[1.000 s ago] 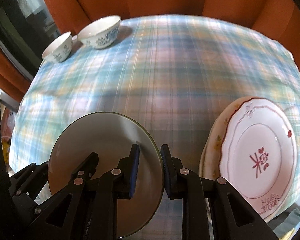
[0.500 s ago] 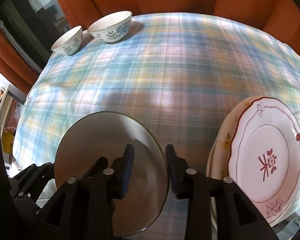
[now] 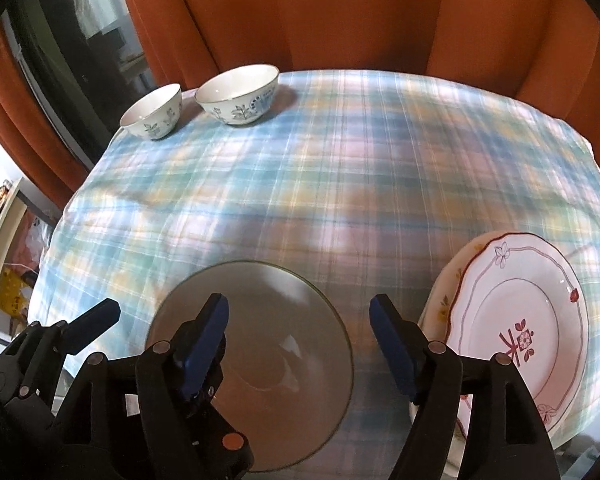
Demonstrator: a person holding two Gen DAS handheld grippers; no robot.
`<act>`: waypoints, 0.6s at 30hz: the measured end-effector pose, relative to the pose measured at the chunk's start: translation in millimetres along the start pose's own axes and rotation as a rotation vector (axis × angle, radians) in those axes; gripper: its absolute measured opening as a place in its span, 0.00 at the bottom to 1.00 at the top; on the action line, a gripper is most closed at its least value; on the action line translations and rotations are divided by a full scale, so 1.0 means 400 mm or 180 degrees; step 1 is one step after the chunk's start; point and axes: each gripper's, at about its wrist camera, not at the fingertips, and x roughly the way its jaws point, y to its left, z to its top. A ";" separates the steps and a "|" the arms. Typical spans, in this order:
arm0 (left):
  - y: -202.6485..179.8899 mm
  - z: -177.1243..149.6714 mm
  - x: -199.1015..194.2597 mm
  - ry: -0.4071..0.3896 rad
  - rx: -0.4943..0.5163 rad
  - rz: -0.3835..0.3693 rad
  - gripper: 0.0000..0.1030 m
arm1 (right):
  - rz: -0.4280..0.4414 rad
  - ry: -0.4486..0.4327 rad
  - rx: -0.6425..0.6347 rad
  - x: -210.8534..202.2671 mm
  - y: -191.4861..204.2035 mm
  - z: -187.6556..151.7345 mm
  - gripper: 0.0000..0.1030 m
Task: Organize plates and bowls
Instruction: 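Lower the plain white plate onto the stack and open the left tool, then move both tools to the second plain white plate near the bowls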
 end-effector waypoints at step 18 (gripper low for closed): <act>0.318 0.080 0.060 0.0048 -0.0037 -0.0243 0.82 | -0.0340 0.0041 0.0060 0.072 0.280 0.111 0.74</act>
